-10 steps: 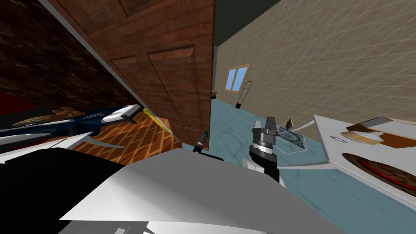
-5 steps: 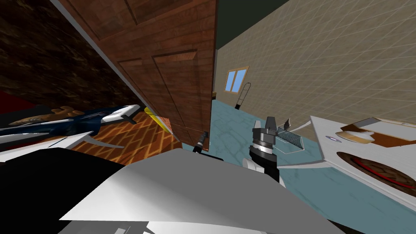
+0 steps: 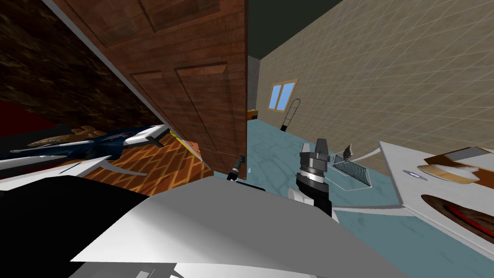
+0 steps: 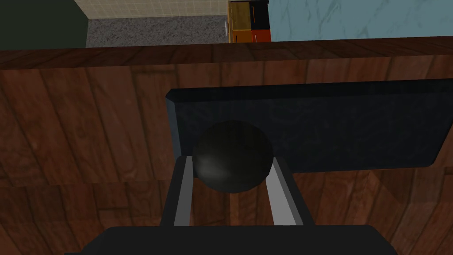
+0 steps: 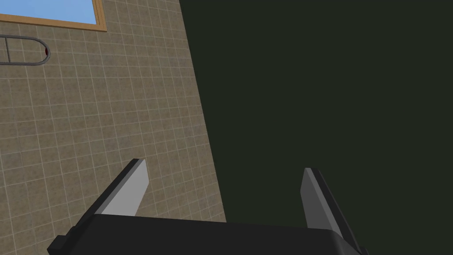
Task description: Push the door open
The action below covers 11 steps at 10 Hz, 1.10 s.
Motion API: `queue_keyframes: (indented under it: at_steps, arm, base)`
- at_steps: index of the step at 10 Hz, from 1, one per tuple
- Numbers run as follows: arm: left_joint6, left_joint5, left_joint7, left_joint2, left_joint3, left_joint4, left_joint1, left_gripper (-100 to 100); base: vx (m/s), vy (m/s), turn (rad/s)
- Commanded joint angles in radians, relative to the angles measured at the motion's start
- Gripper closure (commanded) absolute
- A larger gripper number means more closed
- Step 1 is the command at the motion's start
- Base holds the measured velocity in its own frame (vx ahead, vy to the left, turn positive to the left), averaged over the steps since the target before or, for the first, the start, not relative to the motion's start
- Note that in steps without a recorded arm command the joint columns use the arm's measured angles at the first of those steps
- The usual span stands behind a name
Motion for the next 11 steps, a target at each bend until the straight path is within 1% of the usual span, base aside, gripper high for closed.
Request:
queue_keyframes:
  at_steps: [1, 2, 4, 6, 7, 8, 10, 11]
  arm:
    - [0.001, 0.013, -0.003, 0.008, 0.028, -0.01, -0.002, 100]
    - [0.001, 0.019, -0.006, 0.004, 0.041, -0.01, -0.004, 100]
    - [0.001, 0.031, -0.01, -0.009, 0.065, -0.01, -0.007, 100]
    - [0.002, 0.045, -0.016, -0.036, 0.093, -0.009, -0.012, 100]
    - [-0.006, 0.042, -0.011, -0.024, 0.087, 0.002, -0.015, 100]
    - [-0.006, 0.054, -0.017, -0.004, 0.11, -0.001, -0.017, 100]
    - [-0.006, 0.066, -0.023, 0.008, 0.132, -0.001, -0.019, 100]
    - [-0.006, 0.072, -0.026, 0.01, 0.142, -0.001, -0.02, 100]
  base:
    - [0.19, -0.094, 0.075]
    - [0.226, -0.109, 0.077]
    - [0.213, -0.113, 0.092]
    - [0.152, -0.132, 0.109]
    - [0.081, -0.053, 0.056]
    - [0.138, -0.06, 0.048]
    - [0.212, -0.082, 0.076]
    - [0.231, -0.098, 0.063]
